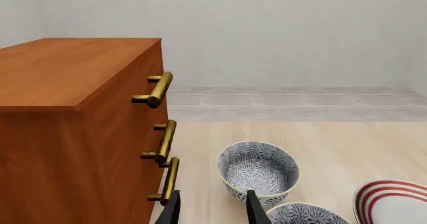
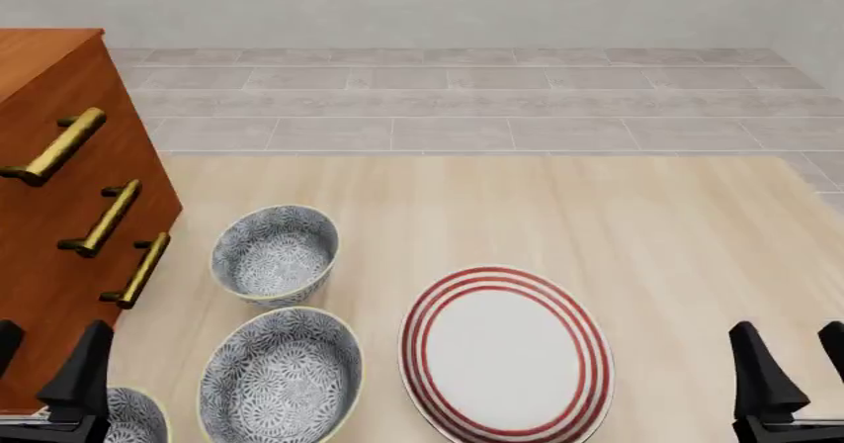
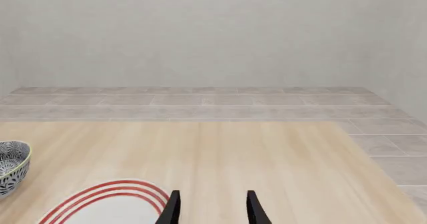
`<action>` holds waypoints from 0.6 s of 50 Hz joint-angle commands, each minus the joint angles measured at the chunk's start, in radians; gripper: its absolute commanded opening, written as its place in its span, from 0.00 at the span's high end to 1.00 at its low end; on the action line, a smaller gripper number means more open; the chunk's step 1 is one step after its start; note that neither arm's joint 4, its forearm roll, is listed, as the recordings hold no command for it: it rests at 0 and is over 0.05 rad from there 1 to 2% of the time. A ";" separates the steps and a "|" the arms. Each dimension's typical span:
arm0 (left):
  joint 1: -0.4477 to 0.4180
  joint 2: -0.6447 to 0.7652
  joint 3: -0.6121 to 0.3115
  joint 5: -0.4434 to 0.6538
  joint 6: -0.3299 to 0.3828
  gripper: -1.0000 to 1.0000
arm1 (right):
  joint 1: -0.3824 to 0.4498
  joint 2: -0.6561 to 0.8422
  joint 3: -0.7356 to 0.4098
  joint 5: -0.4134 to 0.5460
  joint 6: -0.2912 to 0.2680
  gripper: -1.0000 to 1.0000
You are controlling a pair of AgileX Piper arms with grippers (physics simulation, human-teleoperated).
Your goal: Put the bowl at the front on the plate.
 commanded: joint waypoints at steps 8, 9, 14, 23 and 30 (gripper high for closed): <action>0.000 0.002 0.000 0.001 -0.004 0.00 | 0.000 0.007 -0.003 -0.004 0.000 0.00; 0.000 0.002 0.000 0.001 -0.004 0.00 | 0.000 0.007 -0.003 -0.004 0.000 0.00; 0.000 0.000 0.000 0.001 -0.001 0.00 | 0.000 0.008 -0.003 -0.004 0.000 0.00; 0.000 0.000 -0.004 0.005 0.000 0.00 | 0.000 0.007 -0.003 -0.004 0.000 0.00; 0.008 0.063 -0.061 0.090 -0.016 0.00 | 0.000 0.008 -0.003 -0.004 0.000 0.00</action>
